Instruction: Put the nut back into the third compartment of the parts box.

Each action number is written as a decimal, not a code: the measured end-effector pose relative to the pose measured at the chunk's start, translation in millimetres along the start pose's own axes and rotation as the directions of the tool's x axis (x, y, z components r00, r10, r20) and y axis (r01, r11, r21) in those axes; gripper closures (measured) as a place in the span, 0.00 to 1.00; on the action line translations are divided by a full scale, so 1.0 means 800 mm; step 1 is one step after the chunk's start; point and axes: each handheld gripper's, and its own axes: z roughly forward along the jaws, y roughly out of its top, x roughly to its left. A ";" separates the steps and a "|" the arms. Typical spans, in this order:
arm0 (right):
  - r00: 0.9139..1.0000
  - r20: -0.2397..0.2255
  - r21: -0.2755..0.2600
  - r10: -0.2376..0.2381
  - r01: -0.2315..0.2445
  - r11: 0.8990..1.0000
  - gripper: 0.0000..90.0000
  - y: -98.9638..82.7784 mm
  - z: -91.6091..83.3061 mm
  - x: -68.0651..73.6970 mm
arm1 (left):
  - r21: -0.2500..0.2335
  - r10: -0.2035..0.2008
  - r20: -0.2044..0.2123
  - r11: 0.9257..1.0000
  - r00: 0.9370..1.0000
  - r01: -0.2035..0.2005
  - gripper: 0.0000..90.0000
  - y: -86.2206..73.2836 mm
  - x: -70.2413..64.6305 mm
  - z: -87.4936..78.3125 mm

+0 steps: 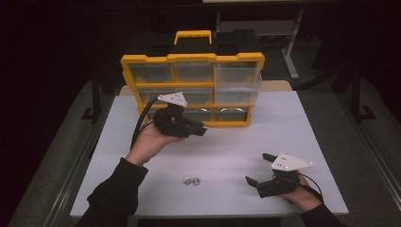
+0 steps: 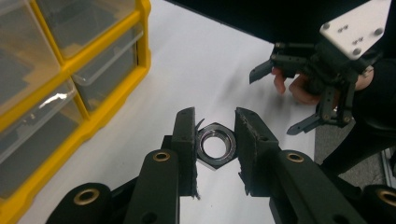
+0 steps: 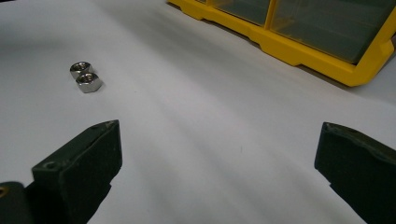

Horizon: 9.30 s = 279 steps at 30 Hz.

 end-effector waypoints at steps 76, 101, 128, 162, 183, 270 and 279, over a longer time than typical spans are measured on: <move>1.000 -0.001 -0.004 0.009 -0.009 1.000 0.00 -0.001 -0.002 0.000 | -0.053 0.089 -0.019 0.995 0.996 -0.090 0.78 0.176 0.007 -0.041; 1.000 -0.007 -0.013 0.016 -0.016 1.000 0.00 -0.001 -0.004 -0.001 | -0.022 0.081 -0.041 0.996 0.996 -0.081 0.77 0.189 0.019 0.001; 1.000 -0.005 -0.008 0.014 -0.014 1.000 0.00 -0.002 -0.003 -0.001 | -0.051 0.098 -0.034 0.994 0.995 -0.099 1.00 0.172 0.008 -0.043; 1.000 -0.007 0.003 0.015 -0.015 1.000 0.00 -0.003 -0.001 0.000 | 0.004 0.132 -0.082 0.991 0.988 -0.133 0.45 0.078 -0.010 -0.033; 1.000 -0.009 0.006 0.007 -0.007 1.000 0.00 -0.003 0.000 0.000 | -0.032 0.124 -0.092 0.991 0.988 -0.128 0.19 0.023 -0.014 -0.013; 1.000 -0.006 0.029 -0.004 0.004 1.000 0.00 -0.005 0.002 0.001 | 0.111 -0.009 -0.123 0.994 0.992 0.022 0.46 -0.202 -0.038 0.059; 1.000 -0.007 0.034 -0.007 0.007 0.999 0.00 -0.005 0.002 0.001 | 0.145 -0.007 -0.111 0.989 0.994 0.023 0.61 -0.205 -0.040 0.067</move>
